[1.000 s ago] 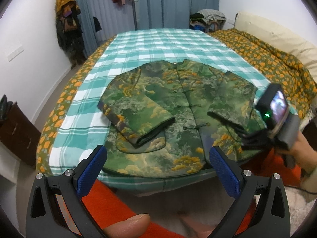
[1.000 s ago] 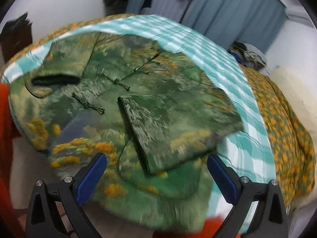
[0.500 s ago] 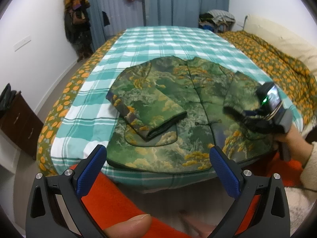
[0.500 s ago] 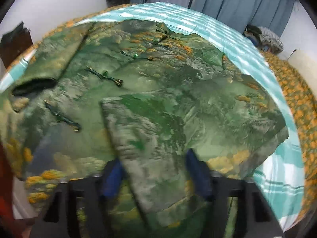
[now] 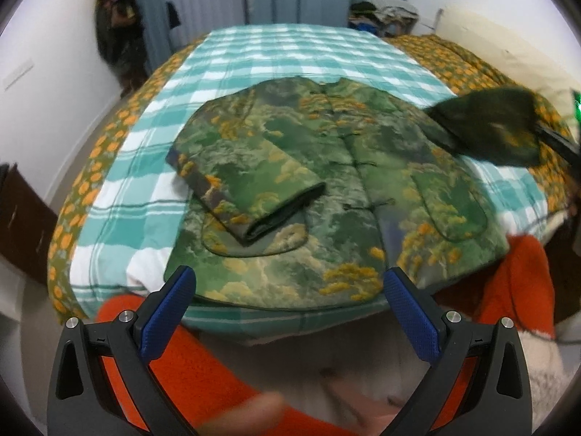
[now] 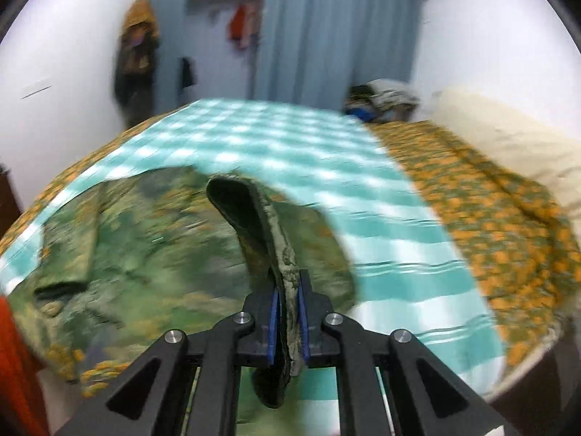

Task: Fold large clothes
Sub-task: 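Grasp the folded sleeve cuff with the right tool and pull it outward, then grasp the other folded sleeve with the left tool and spread it outward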

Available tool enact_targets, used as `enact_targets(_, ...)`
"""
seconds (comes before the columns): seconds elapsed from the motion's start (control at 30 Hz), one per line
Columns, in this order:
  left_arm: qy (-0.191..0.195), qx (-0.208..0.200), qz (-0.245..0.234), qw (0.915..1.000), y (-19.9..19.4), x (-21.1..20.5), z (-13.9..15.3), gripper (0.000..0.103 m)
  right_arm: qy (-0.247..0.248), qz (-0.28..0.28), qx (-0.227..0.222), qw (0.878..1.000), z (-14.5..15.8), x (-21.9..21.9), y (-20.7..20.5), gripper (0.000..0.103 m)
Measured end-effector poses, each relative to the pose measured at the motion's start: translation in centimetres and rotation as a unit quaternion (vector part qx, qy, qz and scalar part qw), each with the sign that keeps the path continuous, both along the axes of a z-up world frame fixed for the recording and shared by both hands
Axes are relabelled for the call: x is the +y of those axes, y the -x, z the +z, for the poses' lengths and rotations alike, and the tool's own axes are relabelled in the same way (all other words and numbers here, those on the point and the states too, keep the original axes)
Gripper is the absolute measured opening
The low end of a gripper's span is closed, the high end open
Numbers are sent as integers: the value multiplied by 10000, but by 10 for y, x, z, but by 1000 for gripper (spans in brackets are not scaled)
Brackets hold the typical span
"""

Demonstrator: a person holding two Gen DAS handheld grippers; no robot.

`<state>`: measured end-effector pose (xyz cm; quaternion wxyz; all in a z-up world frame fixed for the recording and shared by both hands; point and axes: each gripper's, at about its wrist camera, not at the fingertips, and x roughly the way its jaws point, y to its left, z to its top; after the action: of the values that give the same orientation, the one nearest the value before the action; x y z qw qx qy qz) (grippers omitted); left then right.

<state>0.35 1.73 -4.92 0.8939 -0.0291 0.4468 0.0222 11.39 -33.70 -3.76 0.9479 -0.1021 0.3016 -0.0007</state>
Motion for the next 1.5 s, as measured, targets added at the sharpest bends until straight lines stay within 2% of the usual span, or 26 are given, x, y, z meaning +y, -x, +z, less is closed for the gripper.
enact_targets(0.1,-103,50,264,9996,-8,13,-5,103,160,-494,-44,9986,0,-40,-8,9)
enact_targets(0.2,-15,200,403,9990,-16,30,-9,103,286,-1037,26,9942,-8,-81,-16,10)
enact_targets(0.33,-157,129,553,9983,-20,46,-8,103,270,-1693,133,9851,-19,-129,-15,11)
enact_targets(0.4,-388,46,557,9977,-21,50,-6,103,358,-2152,202,9757,-28,-148,-14,22)
enact_targets(0.47,-577,2,483,9972,-26,53,-5,103,490,-2493,147,9671,-32,-160,-7,42)
enact_targets(0.53,-659,-20,298,9974,-32,55,-4,103,596,-2630,61,9629,-33,-160,0,51)
enact_targets(0.6,-681,10,-78,9976,-43,51,-9,103,510,-2519,-9,9664,-31,-150,10,51)
enact_targets(0.67,-860,56,-510,9950,-56,41,-21,103,293,-2300,-30,9727,-31,-135,19,52)
enact_targets(0.77,-1304,251,-1193,9839,-82,20,-52,103,-103,-1845,2,9828,-34,-100,34,56)
enact_targets(0.83,-1573,400,-1483,9755,-105,9,-79,103,-330,-1468,128,9885,-39,-71,41,57)
enact_targets(1.0,-1592,917,-1732,9676,-149,4,-130,103,-429,-798,277,9955,-50,-10,60,57)
enact_targets(1.07,-1534,953,-1713,9685,-155,9,-137,103,-396,-668,262,9966,-51,6,68,57)
enact_targets(1.1,-1436,951,-1692,9704,-157,12,-136,100,-400,-588,286,9971,-52,14,71,57)
enact_targets(1.13,-1273,925,-1653,9736,-158,17,-132,86,-419,-506,323,9973,-53,19,72,57)
enact_targets(1.17,-1145,914,-1651,9753,-158,19,-130,77,-445,-374,380,9976,-55,27,75,57)
enact_targets(1.2,-933,958,-1676,9768,-159,25,-126,55,-448,-293,409,9977,-55,33,76,57)
enact_targets(1.23,-729,984,-1676,9782,-158,31,-122,28,-432,-189,436,9979,-57,39,77,57)
enact_targets(1.27,-546,987,-1624,9803,-156,38,-116,17,-407,-125,436,9981,-58,44,80,57)
enact_targets(1.3,-473,954,-1540,9823,-156,43,-110,11,-390,-86,431,9983,-58,48,81,57)
enact_targets(1.37,-239,745,-1259,9890,-152,61,-89,10,-402,-25,442,9982,-60,55,80,57)
enact_targets(1.5,166,144,-307,9993,-136,126,-36,10,-521,56,461,9976,-59,60,83,57)
